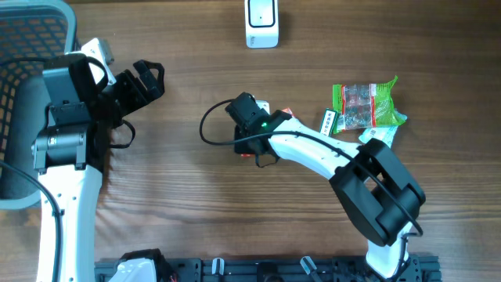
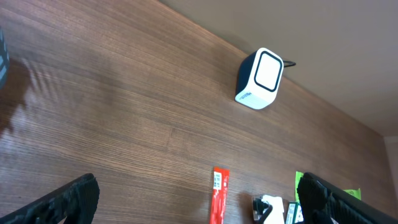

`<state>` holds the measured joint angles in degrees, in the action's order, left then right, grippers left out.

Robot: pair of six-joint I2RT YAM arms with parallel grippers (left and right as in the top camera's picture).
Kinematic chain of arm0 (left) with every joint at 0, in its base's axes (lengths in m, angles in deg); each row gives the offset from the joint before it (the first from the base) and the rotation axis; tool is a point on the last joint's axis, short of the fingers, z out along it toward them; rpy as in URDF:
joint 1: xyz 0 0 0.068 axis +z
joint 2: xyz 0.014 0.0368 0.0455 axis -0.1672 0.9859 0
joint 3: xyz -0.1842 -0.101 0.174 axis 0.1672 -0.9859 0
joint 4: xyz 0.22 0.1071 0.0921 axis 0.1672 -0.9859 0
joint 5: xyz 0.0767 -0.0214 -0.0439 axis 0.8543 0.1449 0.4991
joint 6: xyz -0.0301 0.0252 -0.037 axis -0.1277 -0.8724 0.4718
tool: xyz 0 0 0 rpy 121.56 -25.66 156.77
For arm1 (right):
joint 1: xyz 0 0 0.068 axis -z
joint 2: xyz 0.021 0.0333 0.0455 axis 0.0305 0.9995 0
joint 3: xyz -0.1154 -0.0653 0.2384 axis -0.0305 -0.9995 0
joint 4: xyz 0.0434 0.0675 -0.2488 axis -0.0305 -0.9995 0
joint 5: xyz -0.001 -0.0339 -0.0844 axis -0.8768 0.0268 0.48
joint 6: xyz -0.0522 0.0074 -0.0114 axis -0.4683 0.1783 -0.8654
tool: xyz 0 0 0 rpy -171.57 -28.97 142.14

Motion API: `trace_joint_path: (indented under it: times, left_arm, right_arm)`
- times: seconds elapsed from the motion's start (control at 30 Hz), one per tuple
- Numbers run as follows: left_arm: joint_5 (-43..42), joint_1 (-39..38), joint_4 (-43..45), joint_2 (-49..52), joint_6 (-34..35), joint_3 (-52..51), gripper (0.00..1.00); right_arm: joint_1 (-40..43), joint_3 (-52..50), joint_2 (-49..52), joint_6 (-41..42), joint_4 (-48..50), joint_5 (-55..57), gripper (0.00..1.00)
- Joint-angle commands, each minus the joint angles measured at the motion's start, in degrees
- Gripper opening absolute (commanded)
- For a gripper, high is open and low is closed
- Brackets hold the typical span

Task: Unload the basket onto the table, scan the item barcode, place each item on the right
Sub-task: 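Carry the red stick up toward the white scanner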

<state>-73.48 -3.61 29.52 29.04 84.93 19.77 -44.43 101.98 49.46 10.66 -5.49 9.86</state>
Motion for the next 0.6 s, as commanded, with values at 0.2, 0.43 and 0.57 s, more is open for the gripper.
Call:
trace_joint_path:
  times: [0.2, 0.43, 0.57]
  left_arm:
    - [-0.85, 0.26, 0.17, 0.22, -1.16, 0.00, 1.00]
    - [-0.85, 0.26, 0.17, 0.22, -1.16, 0.00, 1.00]
    - [-0.85, 0.26, 0.17, 0.22, -1.16, 0.00, 1.00]
  right_arm:
    - [2.64, -0.76, -13.53, -14.99, -2.40, 0.79, 0.04]
    - [3.45, -0.76, -23.06, -32.24, -5.44, 0.76, 0.04]
    - [5.53, -0.74, -26.45, -35.17, -8.39, 0.72, 0.04]
